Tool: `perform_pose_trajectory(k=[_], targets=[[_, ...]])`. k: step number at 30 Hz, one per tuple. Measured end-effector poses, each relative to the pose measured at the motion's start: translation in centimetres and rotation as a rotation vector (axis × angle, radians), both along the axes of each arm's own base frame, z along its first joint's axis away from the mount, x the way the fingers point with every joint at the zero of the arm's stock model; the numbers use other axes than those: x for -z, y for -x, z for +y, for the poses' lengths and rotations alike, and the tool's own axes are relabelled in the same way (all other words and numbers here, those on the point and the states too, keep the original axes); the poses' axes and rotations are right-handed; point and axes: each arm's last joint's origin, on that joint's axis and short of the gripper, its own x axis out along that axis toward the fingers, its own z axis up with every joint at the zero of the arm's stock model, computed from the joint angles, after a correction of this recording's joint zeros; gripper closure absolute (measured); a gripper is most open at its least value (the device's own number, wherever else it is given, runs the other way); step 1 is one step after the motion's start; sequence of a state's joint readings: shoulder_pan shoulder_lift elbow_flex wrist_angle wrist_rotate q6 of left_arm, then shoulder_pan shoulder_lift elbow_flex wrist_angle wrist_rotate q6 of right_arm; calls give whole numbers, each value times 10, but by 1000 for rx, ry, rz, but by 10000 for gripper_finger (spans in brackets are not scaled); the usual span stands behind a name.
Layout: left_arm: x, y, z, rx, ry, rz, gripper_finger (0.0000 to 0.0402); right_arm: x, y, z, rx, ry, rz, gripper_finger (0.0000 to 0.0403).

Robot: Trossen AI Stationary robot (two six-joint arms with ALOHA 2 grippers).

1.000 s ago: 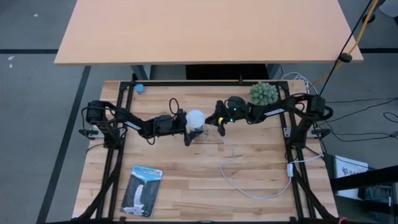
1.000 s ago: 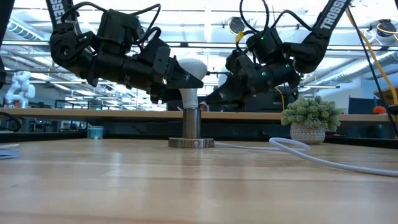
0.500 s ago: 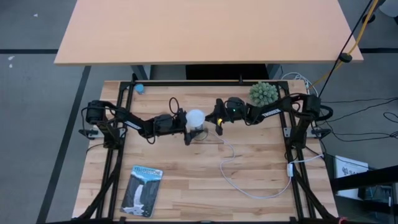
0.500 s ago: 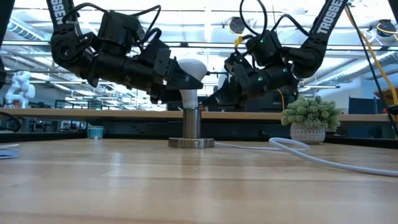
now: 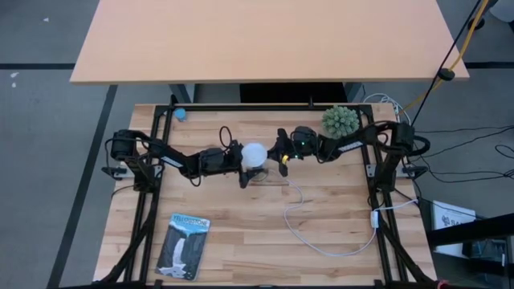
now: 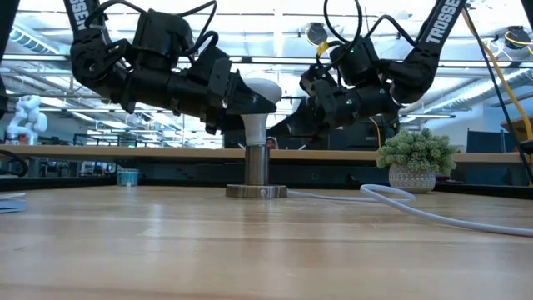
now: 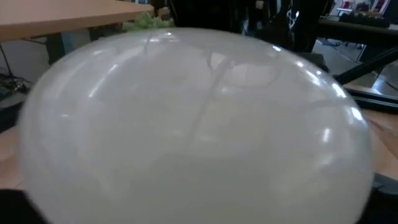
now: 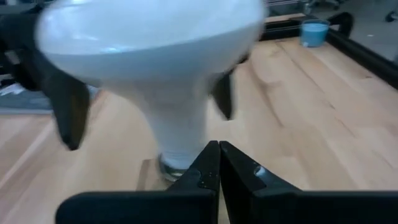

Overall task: Screw lightbulb
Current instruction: Insert the lightbulb into the lamp

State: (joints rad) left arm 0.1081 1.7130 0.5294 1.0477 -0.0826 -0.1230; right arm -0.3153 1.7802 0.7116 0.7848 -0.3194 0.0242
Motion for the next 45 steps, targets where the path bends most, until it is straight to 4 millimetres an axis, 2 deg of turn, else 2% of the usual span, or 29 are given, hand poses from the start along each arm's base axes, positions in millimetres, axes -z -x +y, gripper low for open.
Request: perform_pose_trajectory(k=[29,35,45], targets=[[6,0,1,-27,3,75,23,0,0,1,6,-16,3,401],[15,2,0,-24,11,167,23,0,0,1,10,-14,4,401],[18,6,-1,-19,51,195,23,2,1,1,10,-20,24,401]])
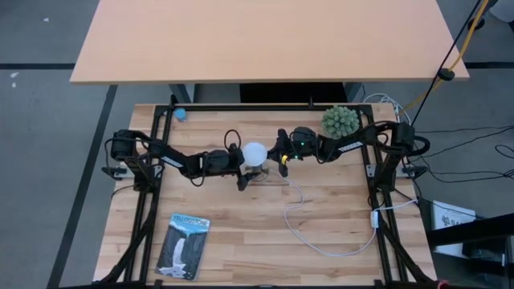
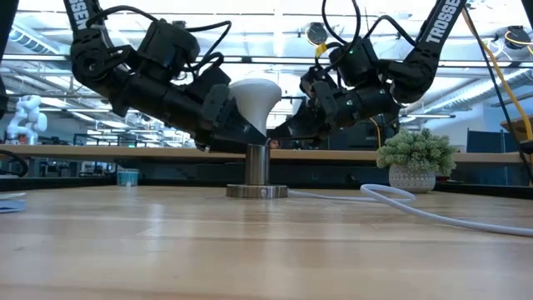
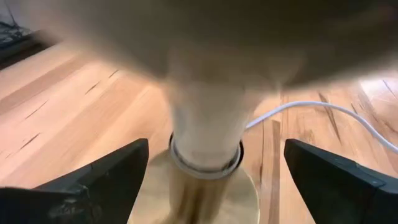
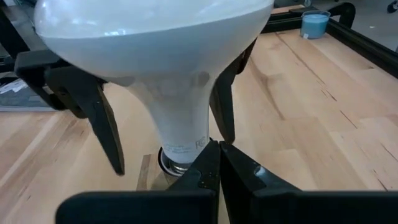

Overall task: Screw lightbulb
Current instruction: Insert the lightbulb into the lamp

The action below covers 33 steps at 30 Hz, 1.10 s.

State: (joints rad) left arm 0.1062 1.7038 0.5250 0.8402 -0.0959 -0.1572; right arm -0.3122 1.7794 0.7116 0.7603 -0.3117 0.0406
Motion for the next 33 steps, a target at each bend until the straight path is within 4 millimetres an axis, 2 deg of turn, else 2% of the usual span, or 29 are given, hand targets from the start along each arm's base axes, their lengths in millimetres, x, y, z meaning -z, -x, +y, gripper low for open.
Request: perform_pose_trajectory(k=[7,11,17,25,33], targets=[[-4,27,-3,-37,50,-22,23,1,0,0,1,-2,8,401],[-4,42,-13,-24,101,-29,23,1,0,-1,3,-1,7,401],[-5,41,-28,-1,92,-37,37,0,0,-1,3,0,2,401],[-5,41,-22,-24,38,-32,98,-1,0,-1,2,6,-8,401],[-5,41,-26,12,41,-30,113,-1,0,0,0,3,-6,401]])
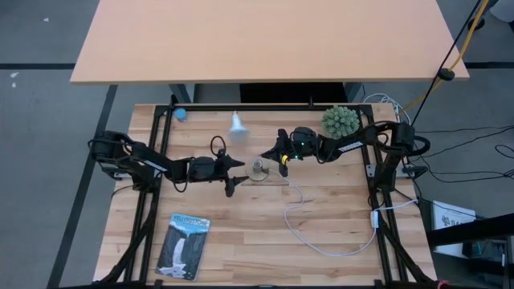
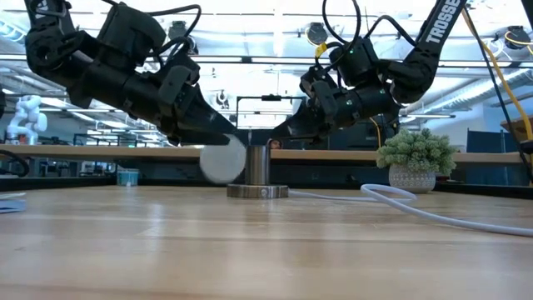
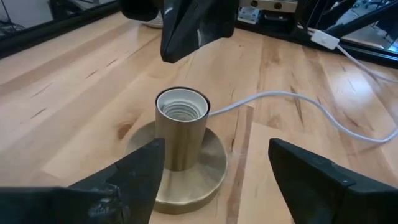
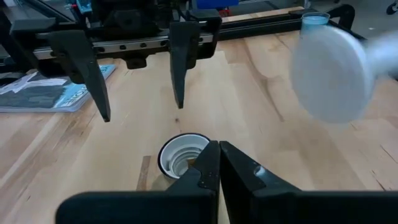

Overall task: Screw lightbulb
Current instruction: Insert the lightbulb into the lamp

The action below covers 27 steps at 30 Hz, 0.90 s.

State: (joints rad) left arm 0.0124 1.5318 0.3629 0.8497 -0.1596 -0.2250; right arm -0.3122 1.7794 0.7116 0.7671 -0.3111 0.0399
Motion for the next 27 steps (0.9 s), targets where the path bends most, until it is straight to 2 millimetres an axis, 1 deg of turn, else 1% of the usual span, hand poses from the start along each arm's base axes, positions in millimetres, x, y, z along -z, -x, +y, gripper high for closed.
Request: perform_pose_trajectory(k=[15,19,22,24,27], targets=[[0,0,0,6,-24,5,113,0,0,0,3,-10,1,401],[-8,5,4,-48,-56,-34,113,0,0,0,12,-33,3,401],[-8,20,10,-132,-74,-34,113,1,0,0,12,-36,11,401],[-11,33,13,-182,-63,-65,113,1,0,0,14,-46,25,401],[-11,56,16,-265,-47,-147,113,-4,-9,-3,17,-69,79,401]])
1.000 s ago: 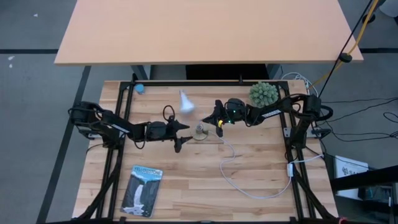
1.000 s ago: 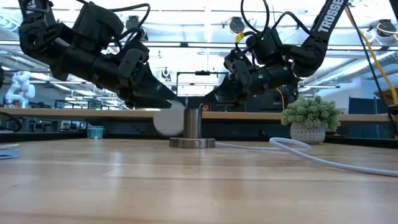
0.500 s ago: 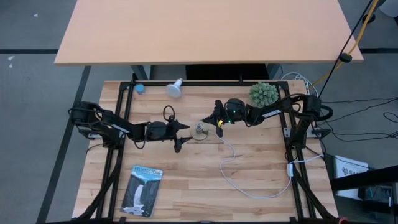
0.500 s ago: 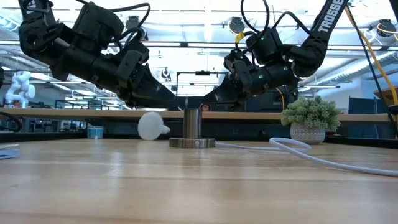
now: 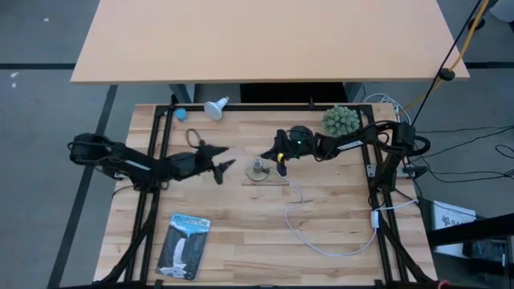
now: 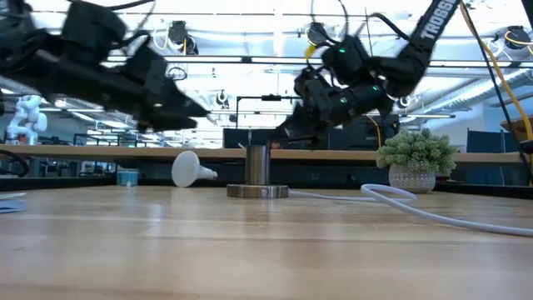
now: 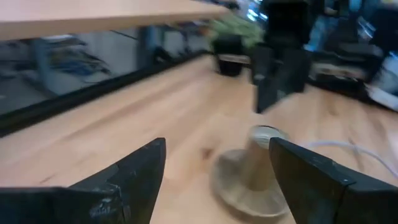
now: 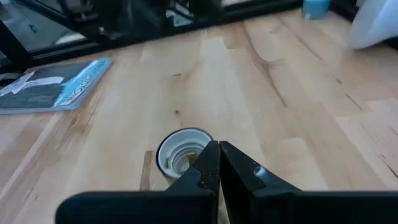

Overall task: Screw lightbulb
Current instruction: Insert the lightbulb into the lamp

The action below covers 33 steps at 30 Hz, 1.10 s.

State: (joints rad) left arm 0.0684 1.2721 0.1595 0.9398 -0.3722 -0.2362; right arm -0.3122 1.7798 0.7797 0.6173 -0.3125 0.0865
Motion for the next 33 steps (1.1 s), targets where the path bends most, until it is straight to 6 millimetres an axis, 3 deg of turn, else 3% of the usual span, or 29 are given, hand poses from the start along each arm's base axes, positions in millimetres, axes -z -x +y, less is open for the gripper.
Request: perform_pose_trajectory(k=[7,14,25,29,33], targets=[[8,38,3,-183,55,-105,113,-36,-31,-13,-1,141,165,401],[5,42,4,-252,43,-126,113,-74,-55,-40,82,297,285,382],[5,42,4,-258,42,-127,113,-71,-90,-125,74,215,654,245],[5,42,4,-258,42,-127,113,-73,-115,-147,7,410,679,193],[5,42,4,-258,42,-127,113,-80,-147,-158,26,624,578,154]])
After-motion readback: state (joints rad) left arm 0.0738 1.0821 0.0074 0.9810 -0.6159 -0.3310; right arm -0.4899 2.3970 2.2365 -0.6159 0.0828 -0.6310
